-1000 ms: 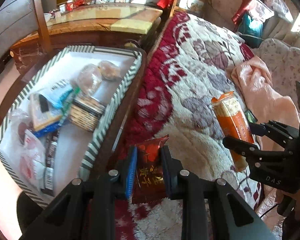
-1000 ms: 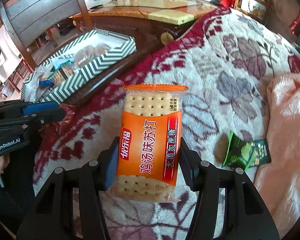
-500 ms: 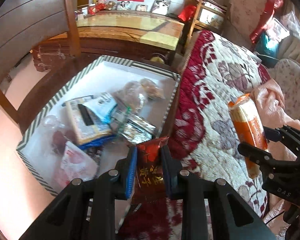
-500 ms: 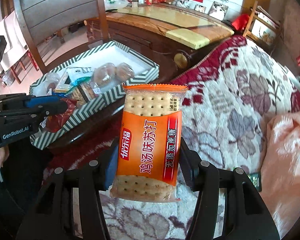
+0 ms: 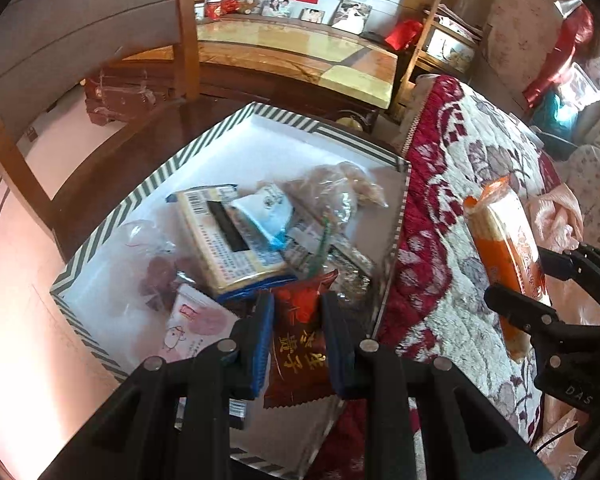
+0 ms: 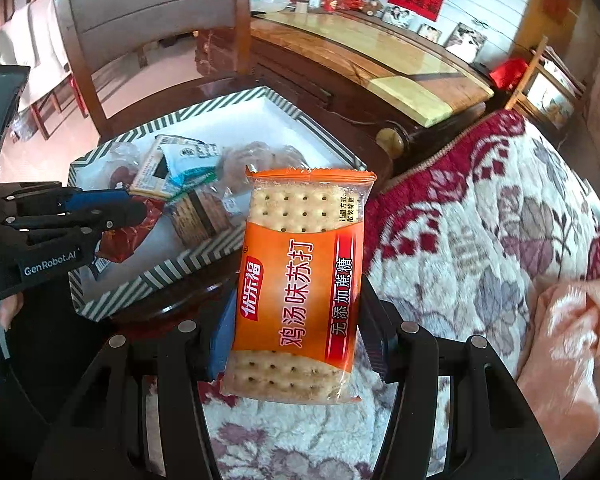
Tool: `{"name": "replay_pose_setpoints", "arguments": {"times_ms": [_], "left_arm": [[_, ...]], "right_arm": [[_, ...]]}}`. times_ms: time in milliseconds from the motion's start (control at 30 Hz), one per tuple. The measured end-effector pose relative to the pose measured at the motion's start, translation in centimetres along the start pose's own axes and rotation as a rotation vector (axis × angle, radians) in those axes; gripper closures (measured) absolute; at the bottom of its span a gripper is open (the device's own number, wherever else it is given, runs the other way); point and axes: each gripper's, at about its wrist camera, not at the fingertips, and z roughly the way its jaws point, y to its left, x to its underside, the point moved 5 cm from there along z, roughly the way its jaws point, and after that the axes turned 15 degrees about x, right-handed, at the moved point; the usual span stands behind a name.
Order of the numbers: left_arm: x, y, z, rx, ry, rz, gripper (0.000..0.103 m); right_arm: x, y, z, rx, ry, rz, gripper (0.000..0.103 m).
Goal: Organize snacks
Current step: 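Carry the red packet and orange cracker packet over the striped tray, then open both tools to drop the red and orange packets into the tray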
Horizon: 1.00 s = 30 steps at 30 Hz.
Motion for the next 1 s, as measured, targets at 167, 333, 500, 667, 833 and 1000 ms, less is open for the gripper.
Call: {"name": "replay_pose_setpoints", "arguments": {"times_ms": [167, 333, 500, 667, 833, 1000], "left_arm": [[-0.2, 1.3, -0.1, -0.001, -0.003, -0.026, 0.077], [-0.6, 2.0, 0.1, 0.003, -0.005, -0.035, 0.077], [-0.9, 2.7, 0.4, 0.003, -0.004, -0.046, 0.077], [-0.9, 3.1, 0.7, 0.005, 0.0, -0.051, 0.077], [-0.9, 3.1, 1.0, -0.007, 0.002, -0.045, 0.076], [-0.9, 3.2, 1.1, -0.023, 0.001, -0.041, 0.075]], "right_arm": [[-1.7, 1.6, 0.4, -0.002, -0.008, -0.044, 0.049], [-3.2, 3.1, 0.9, -0.005, -0.012, -0.085, 0.049], [-4.1, 4.2, 1.6, -0.015, -0.006, -0.114, 0.049], [-4.7, 5.0, 2.6, -0.022, 0.006, -0.136, 0.049], [-5.5, 5.5, 4.1, -0.022, 0.025, -0.152, 0.049], [-6.5, 6.1, 6.0, -0.023, 0.059, -0.167, 0.049]]}}
